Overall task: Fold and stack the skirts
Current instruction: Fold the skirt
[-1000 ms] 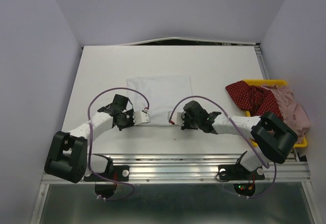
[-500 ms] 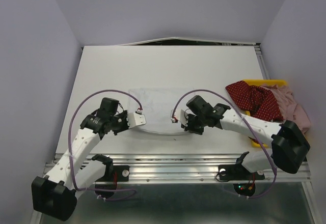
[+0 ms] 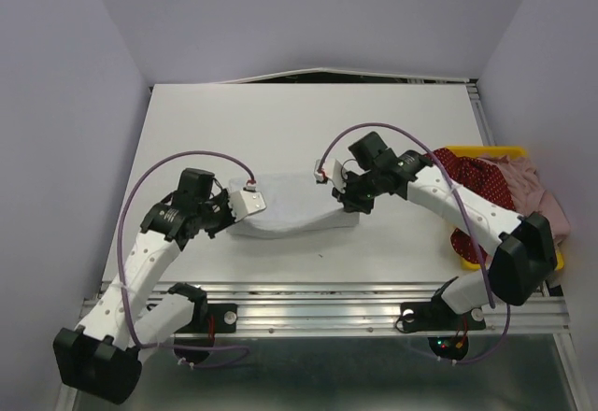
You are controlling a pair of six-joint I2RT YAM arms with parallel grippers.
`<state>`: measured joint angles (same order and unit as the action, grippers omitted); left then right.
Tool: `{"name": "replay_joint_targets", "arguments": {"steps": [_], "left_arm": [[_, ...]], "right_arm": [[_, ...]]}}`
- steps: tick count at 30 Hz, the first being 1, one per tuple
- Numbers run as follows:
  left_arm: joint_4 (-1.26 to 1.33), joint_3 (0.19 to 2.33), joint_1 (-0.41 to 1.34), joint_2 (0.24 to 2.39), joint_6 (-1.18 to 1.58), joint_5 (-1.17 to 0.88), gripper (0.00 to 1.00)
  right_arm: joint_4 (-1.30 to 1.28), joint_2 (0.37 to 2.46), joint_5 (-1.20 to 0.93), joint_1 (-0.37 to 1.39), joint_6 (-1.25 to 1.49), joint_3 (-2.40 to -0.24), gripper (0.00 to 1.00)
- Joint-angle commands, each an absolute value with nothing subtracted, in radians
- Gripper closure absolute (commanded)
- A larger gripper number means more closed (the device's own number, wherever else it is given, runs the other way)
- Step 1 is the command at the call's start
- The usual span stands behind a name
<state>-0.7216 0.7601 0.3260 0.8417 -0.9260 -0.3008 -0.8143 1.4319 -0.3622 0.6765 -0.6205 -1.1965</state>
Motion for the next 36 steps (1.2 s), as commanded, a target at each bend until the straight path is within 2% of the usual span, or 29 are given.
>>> {"name": "replay_joint_targets", "arguments": {"steps": [1,11,24,28,31,32,33,36], "left_arm": [[-0.598,0.830,0.308,0.963,-0.887,-0.296,1.00],[-0.589,0.968,0.112,1.201,-0.992,-0.399,1.00],[-0.572,1.196,0.069,1.532,-1.003,-0.446,1.00],[-0.537,1.273,0.067,1.701,-0.979,-0.456,1.00],[-0.493,1.336,0.066,1.816,-0.933,-0.448,0.97],[-0.464,1.351,0.066,1.844,-0.896,-0.439,0.93],[-0.456,1.379,0.064,1.867,-0.878,-0.430,0.84],[-0.453,1.410,0.060,1.928,-0.845,-0.411,0.65]], "right_arm": [[-0.844,1.512,-0.357,0.611,-0.709,-1.293,0.99],[-0.897,1.713,-0.382,0.532,-0.833,-1.483,0.99],[-0.993,2.043,-0.416,0.442,-0.940,-1.787,0.97],[-0.960,2.149,-0.411,0.423,-0.930,-1.867,0.84],[-0.928,2.227,-0.417,0.414,-0.899,-1.916,0.80],[-0.898,2.243,-0.411,0.414,-0.881,-1.937,0.74],[-0.873,2.253,-0.381,0.414,-0.846,-1.942,0.54],[-0.803,2.255,-0.344,0.396,-0.779,-1.951,0.26]]}}
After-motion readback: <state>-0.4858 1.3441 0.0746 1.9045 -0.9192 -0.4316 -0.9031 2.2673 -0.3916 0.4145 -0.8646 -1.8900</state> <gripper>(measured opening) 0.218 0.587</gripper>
